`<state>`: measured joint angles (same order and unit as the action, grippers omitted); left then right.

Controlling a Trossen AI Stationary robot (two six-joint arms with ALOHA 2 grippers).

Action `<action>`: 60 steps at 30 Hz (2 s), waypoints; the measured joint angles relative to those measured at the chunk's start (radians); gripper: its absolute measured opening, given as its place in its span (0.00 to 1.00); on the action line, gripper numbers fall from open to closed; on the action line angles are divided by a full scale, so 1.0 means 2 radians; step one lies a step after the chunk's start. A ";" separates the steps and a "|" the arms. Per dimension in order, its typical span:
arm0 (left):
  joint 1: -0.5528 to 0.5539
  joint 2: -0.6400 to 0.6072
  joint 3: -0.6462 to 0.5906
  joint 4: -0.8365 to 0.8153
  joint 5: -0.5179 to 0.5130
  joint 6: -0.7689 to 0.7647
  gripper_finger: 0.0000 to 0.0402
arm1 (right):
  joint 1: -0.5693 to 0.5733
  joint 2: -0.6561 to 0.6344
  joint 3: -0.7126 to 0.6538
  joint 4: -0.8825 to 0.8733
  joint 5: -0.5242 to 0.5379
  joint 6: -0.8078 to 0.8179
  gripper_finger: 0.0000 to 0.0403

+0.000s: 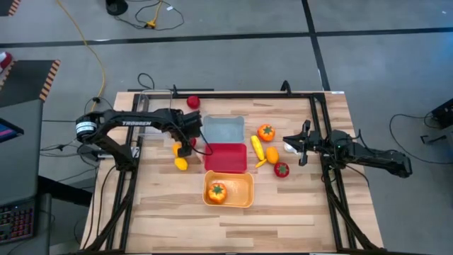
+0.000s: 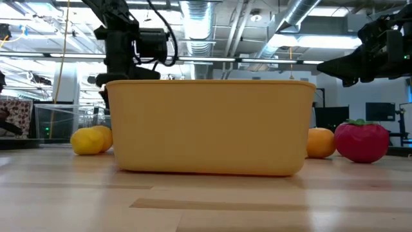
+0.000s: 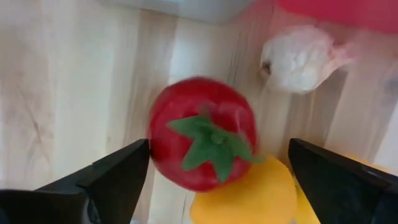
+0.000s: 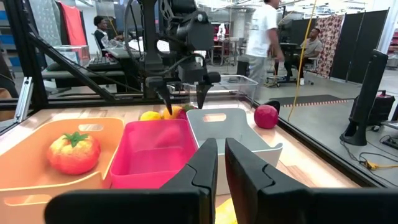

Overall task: Sort produce into baskets
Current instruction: Put the bottom left red tomato into the yellow bin

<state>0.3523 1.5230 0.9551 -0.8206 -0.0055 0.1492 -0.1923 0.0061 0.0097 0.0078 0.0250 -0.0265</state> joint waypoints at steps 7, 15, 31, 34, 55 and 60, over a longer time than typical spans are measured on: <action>0.000 0.000 -0.031 0.057 -0.006 0.025 0.92 | 0.000 0.000 0.000 0.000 0.000 0.000 0.15; 0.000 0.000 -0.039 0.071 -0.013 0.025 0.81 | 0.000 0.000 0.000 0.000 0.000 0.000 0.15; -0.001 0.000 -0.001 0.019 -0.019 0.020 0.62 | 0.000 0.000 0.000 0.000 0.000 0.000 0.15; -0.004 0.000 0.038 -0.033 -0.023 0.024 0.62 | 0.000 0.000 0.000 0.000 0.000 0.000 0.15; -0.211 0.000 0.151 0.094 0.047 -0.138 0.63 | 0.000 0.000 0.000 0.000 0.000 0.000 0.15; -0.255 0.008 0.151 0.113 0.020 -0.170 0.63 | 0.000 0.000 0.000 0.000 0.000 0.000 0.15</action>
<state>-0.1581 1.5397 1.2568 -0.5953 0.0337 -0.1909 -0.1923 0.0061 0.0097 0.0078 0.0253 -0.0265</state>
